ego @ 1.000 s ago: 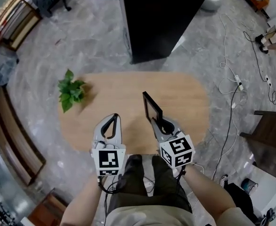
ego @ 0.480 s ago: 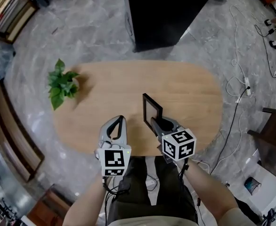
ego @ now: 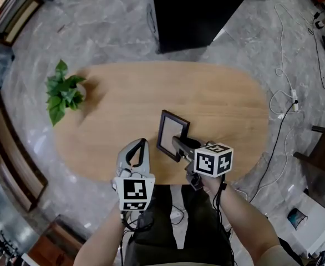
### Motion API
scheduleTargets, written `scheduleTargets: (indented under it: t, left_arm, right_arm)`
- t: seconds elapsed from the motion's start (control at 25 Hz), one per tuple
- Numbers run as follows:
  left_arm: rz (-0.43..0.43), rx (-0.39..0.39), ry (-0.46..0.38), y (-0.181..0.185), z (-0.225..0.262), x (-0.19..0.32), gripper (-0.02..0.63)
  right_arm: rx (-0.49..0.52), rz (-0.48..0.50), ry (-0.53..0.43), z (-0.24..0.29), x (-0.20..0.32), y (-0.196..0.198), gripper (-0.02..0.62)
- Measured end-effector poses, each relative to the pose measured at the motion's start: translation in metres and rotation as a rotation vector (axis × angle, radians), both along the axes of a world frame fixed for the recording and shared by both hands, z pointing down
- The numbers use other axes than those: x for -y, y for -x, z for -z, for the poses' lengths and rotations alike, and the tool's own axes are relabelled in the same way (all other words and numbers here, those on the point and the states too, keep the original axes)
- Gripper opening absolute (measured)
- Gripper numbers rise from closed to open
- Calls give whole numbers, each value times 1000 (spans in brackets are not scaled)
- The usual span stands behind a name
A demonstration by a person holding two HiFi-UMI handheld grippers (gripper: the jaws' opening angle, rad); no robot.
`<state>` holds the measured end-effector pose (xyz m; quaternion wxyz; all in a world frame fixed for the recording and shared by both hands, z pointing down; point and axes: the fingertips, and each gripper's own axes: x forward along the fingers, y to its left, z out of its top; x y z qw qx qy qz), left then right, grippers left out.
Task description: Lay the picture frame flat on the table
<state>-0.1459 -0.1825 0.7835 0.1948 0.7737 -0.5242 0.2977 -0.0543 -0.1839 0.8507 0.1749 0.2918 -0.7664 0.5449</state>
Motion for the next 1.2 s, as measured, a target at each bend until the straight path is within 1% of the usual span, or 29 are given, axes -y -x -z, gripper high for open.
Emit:
scheduleTargets:
  t: [0.2,0.52,0.88,1.0,1.12,1.16,1.2]
  left_arm:
    - [-2,-11,9,-6,-9,-8,20]
    - [-2,-19,14,-8,-19,-10,20]
    - [4,-34,28,-11,-27,-9,20]
    - [4,-36,35,-12,-31,-9,20]
    - [1,-33,39,-13,-32,-9,20]
    - [2,-32,39,-13,-31,-9,20]
    - [4,-33,40,-13,-29,-9,20]
  right_arm:
    - [-94,1,-17,-21,1,-15,75]
    - [-190,-24,-34,-41,6,-25,134]
    - [-331,-19,-81,-57,11,-41,227]
    - [-352,-2,-98,-59,10,-41,235]
    - [-424,36,-124,-61,9,-41,252]
    - [-454,53,-135,-61,8,-42,289]
    - [-476,68,-143,-61,7,-42,304]
